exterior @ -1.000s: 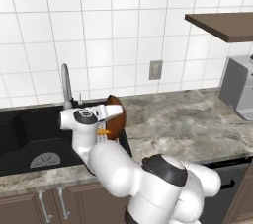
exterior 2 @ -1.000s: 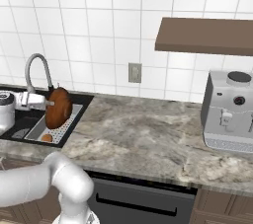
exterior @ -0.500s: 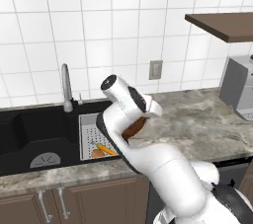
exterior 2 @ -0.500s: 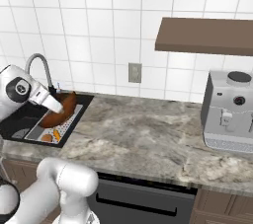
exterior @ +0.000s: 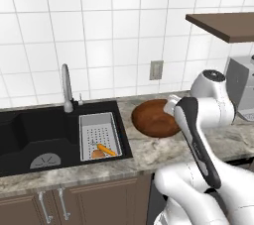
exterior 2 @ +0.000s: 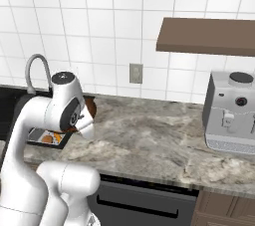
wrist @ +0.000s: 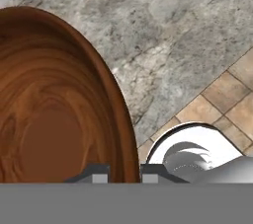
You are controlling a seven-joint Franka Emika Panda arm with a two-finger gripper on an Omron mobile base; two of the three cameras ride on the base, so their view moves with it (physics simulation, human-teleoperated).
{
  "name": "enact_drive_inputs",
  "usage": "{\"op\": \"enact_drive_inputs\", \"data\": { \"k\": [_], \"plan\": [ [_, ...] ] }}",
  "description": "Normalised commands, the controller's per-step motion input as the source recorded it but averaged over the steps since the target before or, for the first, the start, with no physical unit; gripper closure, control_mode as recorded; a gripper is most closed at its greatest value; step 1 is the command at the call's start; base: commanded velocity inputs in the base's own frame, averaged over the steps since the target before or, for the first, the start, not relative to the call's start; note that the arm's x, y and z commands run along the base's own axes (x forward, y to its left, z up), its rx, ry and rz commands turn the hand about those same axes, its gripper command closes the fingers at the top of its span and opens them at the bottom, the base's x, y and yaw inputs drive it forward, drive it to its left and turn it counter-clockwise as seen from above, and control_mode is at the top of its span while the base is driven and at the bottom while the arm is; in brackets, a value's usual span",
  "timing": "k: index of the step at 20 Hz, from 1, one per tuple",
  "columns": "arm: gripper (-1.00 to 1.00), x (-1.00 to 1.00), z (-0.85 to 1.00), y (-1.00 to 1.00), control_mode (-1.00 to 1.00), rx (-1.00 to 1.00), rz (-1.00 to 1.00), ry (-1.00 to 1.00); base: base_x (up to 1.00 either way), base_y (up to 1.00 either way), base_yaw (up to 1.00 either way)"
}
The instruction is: Dump the potato and carrot from the bowl so the bowl can be washed. Place the bowl in the sink after clearing the leftovers.
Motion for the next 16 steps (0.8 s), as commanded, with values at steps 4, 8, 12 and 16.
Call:
{"op": "enact_drive_inputs", "data": {
  "k": [4,8,12,16],
  "plan": [
    [1.00,-0.15,0.35,-0.72,-1.00,0.30,-0.02,0.00,0.00,0.00,0.00],
    [1.00,0.00,0.01,-0.02,-1.00,0.00,-0.06,0.00,0.00,0.00,0.00],
    [1.00,0.00,0.00,0.00,-1.00,0.00,0.00,0.00,0.00,0.00,0.00],
    [1.00,0.00,0.00,0.00,-1.00,0.00,0.00,0.00,0.00,0.00,0.00]
  ]
}}
